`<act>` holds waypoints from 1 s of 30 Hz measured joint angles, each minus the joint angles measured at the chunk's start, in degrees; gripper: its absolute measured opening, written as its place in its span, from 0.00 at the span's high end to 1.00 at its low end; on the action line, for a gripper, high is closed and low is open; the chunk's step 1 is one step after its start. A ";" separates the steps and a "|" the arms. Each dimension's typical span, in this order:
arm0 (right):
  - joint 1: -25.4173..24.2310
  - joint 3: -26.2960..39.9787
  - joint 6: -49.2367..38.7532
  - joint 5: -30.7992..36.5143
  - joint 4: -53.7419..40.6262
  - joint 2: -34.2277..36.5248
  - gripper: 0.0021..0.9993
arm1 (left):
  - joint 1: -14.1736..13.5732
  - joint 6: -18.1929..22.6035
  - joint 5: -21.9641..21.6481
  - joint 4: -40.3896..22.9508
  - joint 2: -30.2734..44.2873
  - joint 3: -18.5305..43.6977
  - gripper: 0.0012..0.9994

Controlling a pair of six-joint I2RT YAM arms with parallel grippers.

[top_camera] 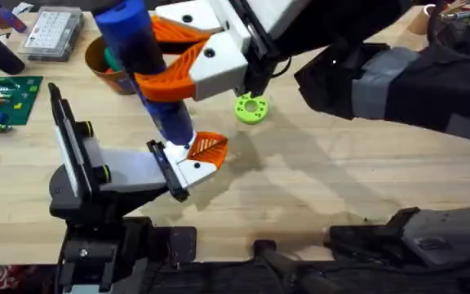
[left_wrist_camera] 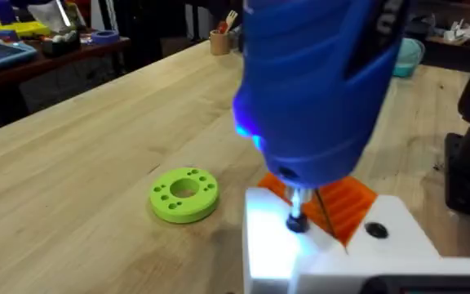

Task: Pick up the gripper from the table and insert it into the empty holder that is missing its gripper. Then pick up a screw, insert it into the mounting hole, and use the screwdriver to tighten it. Finally, clean up the table by picking up the vegetable and placing it into the bucket.

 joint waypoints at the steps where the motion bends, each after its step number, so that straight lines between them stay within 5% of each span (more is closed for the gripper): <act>1: 0.00 0.00 0.00 -0.13 0.01 -0.01 0.93 | 0.00 0.01 0.00 0.00 -0.01 0.00 0.98; 30: 0.11 0.00 -1.07 -0.54 -0.03 0.00 0.93 | 0.00 0.00 0.00 0.00 0.00 0.00 0.98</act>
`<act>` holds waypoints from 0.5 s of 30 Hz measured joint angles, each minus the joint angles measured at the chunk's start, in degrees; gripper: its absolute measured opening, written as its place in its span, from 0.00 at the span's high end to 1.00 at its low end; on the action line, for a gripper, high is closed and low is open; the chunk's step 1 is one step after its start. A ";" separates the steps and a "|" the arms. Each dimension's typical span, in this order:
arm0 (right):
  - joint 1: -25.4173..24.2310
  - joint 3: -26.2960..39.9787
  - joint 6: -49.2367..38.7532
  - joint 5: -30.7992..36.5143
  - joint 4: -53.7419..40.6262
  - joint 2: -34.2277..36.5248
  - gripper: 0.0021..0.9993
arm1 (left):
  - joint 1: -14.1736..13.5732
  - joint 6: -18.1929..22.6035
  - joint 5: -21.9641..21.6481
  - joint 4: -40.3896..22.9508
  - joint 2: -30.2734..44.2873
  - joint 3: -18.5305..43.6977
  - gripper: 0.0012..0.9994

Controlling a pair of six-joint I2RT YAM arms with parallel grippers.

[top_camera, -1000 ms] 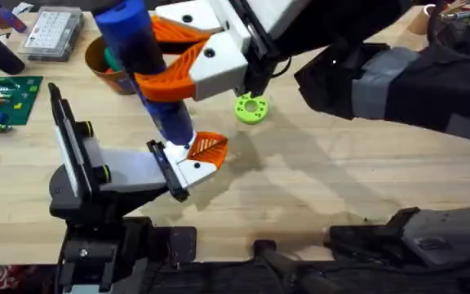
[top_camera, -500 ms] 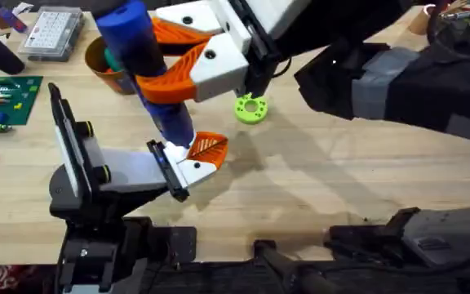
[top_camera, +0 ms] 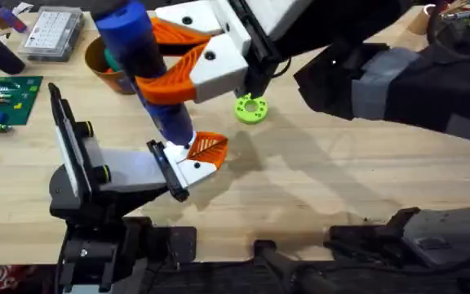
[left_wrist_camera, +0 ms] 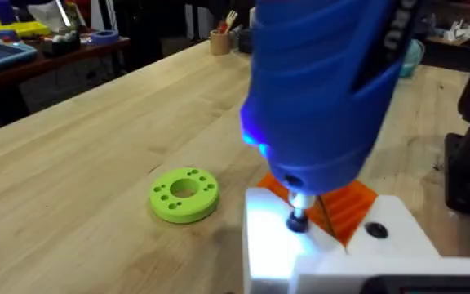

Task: Pick up the gripper from the table and insert it into the empty holder that is missing its gripper. Then pick up a screw, insert it into the mounting hole, and use the screwdriver to tighten it. Finally, clean up the table by picking up the vegetable and placing it into the bucket.

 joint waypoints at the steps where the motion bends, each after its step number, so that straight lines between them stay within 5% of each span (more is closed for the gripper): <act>1: 0.00 0.00 0.00 0.00 0.00 -0.02 0.94 | 0.00 0.02 0.00 0.00 0.00 0.00 0.98; 15: 0.00 -0.28 -0.24 -0.79 0.00 0.00 0.93 | 0.00 0.02 0.00 -0.02 0.00 0.00 0.98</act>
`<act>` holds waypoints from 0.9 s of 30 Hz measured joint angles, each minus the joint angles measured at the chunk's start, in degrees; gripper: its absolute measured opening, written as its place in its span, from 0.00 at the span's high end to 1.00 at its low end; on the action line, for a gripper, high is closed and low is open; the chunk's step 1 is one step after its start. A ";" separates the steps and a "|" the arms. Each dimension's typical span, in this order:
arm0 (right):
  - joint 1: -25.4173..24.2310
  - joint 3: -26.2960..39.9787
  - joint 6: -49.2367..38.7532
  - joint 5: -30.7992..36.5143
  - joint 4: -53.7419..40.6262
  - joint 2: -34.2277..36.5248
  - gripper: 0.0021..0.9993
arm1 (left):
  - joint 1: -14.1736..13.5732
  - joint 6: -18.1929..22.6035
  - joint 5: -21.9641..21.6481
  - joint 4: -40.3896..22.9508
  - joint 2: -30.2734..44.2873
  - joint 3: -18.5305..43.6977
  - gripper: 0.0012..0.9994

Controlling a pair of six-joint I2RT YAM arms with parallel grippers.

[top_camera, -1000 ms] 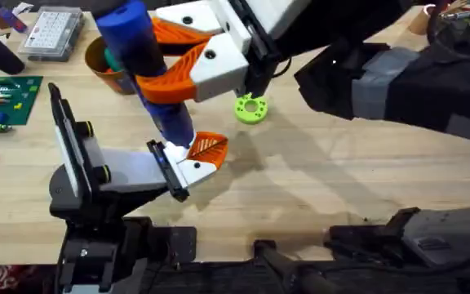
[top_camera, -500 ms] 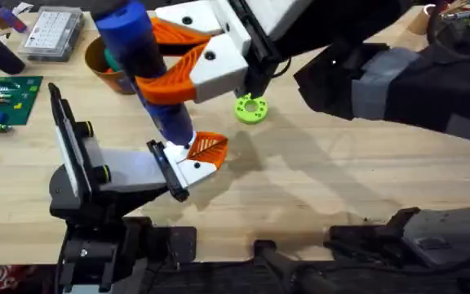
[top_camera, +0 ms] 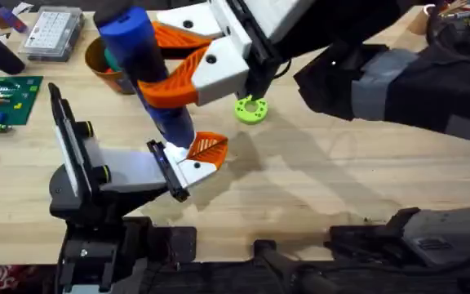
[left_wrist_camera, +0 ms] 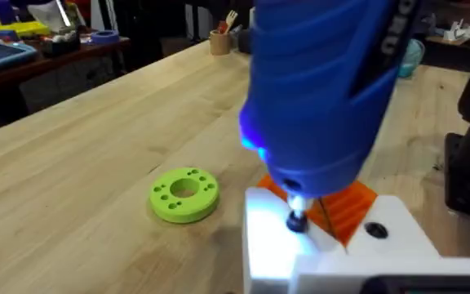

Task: Pick up the gripper from the table and insert it into the empty holder that is missing its gripper. Then pick up a screw, insert it into the mounting hole, and use the screwdriver to tighten it. Finally, clean up the table by picking up the vegetable and placing it into the bucket.

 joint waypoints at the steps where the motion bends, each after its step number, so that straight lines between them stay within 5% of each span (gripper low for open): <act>1: 0.00 0.00 -0.02 -0.04 0.02 0.00 0.94 | 0.00 -0.02 0.02 0.02 0.00 0.00 0.98; 27: 0.00 -0.02 -1.27 -0.47 -1.06 0.00 0.93 | 0.00 0.00 0.00 0.02 0.00 0.00 0.98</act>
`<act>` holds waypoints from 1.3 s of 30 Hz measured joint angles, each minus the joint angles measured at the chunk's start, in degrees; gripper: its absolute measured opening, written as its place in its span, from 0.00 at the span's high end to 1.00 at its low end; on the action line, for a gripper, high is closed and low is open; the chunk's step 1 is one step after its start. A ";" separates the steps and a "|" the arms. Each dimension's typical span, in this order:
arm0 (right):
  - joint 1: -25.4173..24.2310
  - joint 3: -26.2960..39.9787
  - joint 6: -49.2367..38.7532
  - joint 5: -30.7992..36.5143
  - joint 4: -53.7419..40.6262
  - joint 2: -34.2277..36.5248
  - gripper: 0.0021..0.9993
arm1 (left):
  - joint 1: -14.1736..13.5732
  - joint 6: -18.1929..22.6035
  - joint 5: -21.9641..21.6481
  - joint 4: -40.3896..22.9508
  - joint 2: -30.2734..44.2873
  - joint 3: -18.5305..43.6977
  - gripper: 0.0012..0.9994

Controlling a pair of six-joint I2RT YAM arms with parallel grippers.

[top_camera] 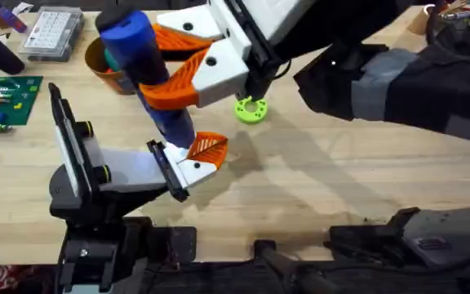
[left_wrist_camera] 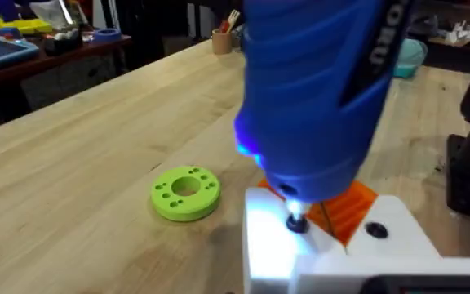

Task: Pick up the gripper from the table and insert it into the empty holder that is missing its gripper. Then pick up a screw, insert it into the mounting hole, and use the screwdriver to tighten it. Finally, clean up the table by picking up the vegetable and placing it into the bucket.

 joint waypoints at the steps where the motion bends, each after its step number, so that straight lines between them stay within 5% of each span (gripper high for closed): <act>1: 0.00 0.00 -0.09 0.02 -0.27 0.00 0.93 | 0.00 -0.02 0.02 -0.02 0.00 0.00 0.98; 39: 0.07 0.00 0.81 0.35 3.70 1.45 0.93 | 0.00 -0.57 -0.61 0.05 0.00 0.00 0.98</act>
